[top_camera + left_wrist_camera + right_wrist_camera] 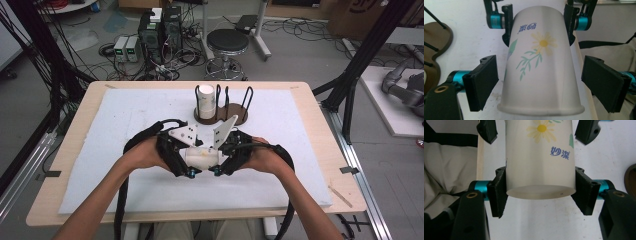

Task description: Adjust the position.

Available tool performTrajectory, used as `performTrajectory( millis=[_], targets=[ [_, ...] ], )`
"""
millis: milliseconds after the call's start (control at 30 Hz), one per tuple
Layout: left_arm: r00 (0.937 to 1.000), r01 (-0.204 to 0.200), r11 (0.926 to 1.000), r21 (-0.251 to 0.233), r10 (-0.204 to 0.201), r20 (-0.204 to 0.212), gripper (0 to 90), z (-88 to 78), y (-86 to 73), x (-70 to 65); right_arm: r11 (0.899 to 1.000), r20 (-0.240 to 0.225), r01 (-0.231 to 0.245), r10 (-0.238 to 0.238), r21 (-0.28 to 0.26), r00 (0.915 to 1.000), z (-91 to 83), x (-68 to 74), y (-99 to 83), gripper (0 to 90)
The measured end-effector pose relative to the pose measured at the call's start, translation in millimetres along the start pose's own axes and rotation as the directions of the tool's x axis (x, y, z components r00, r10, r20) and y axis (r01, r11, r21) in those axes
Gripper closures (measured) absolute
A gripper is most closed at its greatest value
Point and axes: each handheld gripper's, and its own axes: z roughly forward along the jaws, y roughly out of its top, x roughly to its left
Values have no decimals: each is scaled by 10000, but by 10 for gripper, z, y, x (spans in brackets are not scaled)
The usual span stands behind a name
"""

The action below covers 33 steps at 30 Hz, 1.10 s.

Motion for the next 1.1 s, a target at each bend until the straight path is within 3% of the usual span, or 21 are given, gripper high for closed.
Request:
performTrajectory(
  millis=[167,233,333,400,533,667,733,867,1067,1100],
  targets=[
    [9996,206,9971,-731,-219,-169,139,-123,-28,-12,9988,10,-209,209,-453,9998,-34,-6,-109,371],
    [9993,339,9895,-1405,-354,-81,139,-170,-75,-21,9967,31,-309,312,-752,9995,-52,-7,-172,371],
    [9986,460,9851,-1655,-499,-196,139,-194,-188,-39,9919,26,-527,533,-1153,9986,-81,-2,-250,371],
    [9970,618,9778,-2003,-698,-327,139,-198,-277,-54,9853,-8,-630,637,-1585,9980,-94,-1,-317,371],
    [9932,847,9582,-2732,-1032,-541,139,-218,-450,-94,9707,-46,-871,883,-2238,9961,-102,6,-424,371],
    [9899,984,9336,-3445,-1272,-619,139,-229,-599,-137,9446,-126,-1022,1035,-3119,9946,-83,29,-542,371],
    [9874,1120,9133,-3916,-1467,-597,139,-217,-672,-159,9346,-177,-1065,1069,-3394,9941,-57,44,-587,371],
    [9851,1206,8890,-4417,-1622,-575,139,-183,-765,-185,9177,-101,-1165,1218,-3798,9925,10,68,-659,370],
    [9805,1279,8526,-5066,-1855,-647,138,-113,-898,-221,8729,-195,-1224,1285,-4723,9915,67,103,-748,370],
    [9787,1278,8469,-5161,-1920,-728,134,-105,-926,-235,8606,-145,-1201,1301,-4949,9914,80,121,-768,370]
  ],
)
